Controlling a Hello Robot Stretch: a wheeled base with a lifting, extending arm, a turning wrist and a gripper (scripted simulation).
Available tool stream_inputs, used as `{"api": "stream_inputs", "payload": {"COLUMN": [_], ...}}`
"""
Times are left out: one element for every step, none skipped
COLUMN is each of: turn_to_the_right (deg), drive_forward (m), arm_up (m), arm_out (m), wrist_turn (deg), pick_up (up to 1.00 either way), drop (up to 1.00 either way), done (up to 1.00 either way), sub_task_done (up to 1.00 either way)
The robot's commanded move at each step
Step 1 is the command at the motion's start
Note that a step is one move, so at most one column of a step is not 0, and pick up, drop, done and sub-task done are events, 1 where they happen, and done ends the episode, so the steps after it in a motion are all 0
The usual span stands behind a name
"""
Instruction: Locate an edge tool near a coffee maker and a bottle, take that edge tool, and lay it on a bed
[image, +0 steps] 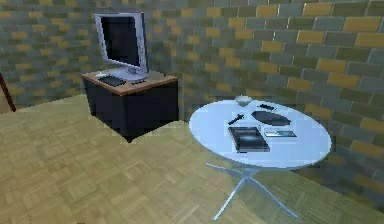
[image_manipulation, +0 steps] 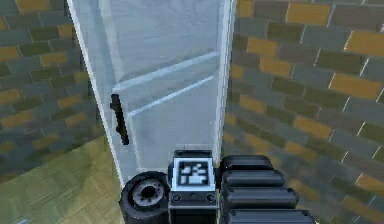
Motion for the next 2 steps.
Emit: {"api": "stream_inputs", "payload": {"turn_to_the_right": [36.0,0.0], "drive_forward": [0.0,0.4], "arm_up": [0.0,0.0], "arm_out": [0.0,0.0], "wrist_turn": [0.0,0.0], "pick_up": [0.0,0.0], "drop": [0.0,0.0], "done": [0.0,0.0], "sub_task_done": [0.0,0.0]}}
